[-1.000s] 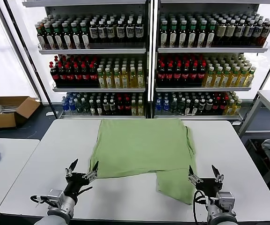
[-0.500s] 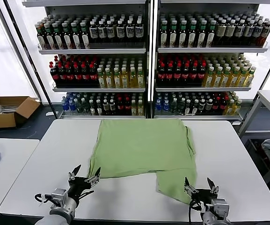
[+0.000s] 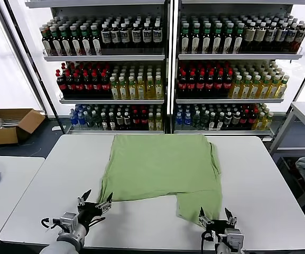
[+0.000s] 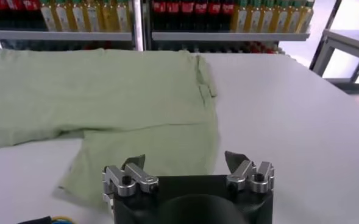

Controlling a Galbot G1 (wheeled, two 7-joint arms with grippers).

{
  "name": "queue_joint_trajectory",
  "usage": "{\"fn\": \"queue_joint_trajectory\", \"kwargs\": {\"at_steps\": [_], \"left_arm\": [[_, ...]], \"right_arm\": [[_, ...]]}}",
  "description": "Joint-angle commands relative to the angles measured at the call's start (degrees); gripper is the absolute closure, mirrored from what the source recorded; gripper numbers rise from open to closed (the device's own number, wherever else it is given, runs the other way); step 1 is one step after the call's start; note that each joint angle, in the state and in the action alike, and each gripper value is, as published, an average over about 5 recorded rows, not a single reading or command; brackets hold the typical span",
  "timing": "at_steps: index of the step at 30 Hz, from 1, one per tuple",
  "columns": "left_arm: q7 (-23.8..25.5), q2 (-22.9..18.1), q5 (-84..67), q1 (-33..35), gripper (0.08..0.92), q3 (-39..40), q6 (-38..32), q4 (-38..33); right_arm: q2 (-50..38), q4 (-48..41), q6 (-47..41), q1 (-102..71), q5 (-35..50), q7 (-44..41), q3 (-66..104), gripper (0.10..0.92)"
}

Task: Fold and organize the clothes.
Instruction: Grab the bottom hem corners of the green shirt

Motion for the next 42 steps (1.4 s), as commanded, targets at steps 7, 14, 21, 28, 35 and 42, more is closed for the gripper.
{"fn": "queue_joint_trajectory", "kwargs": {"at_steps": [7,14,21,28,35,42], "left_arm": [[0.43,0.22,0.84,0.65,0.177,0.88,0.21,0.80],[0.54,-0.01,1.61,0.78,0.177,1.08,0.21,1.09],[0.73,0.00,2.86,1.34,0.194,1.66,0.25,1.59],[0.74,0.02,3.35,1.43,0.369,1.96,0.19,2.60],[1.21,0.19,2.85,1.68,0.568,1.59,-0.18,2.34],[1.43,-0.24,2.82,1.51,0.776,1.72,-0.73,2.80]], "right_arm": [[1.01,-1.06,0.16,-0.83,-0.94,0.72,-1.72,0.203],[1.45,-1.59,0.55,-1.47,0.63,0.62,-0.79,0.203],[1.85,-3.57,2.38,-2.61,4.47,0.60,0.41,0.226],[1.86,-4.96,3.85,-3.05,5.91,0.49,0.80,0.410],[1.14,-4.26,4.29,-3.02,5.65,0.58,1.44,0.618],[1.07,-4.45,5.02,-3.04,4.98,0.21,1.36,0.818]]}}
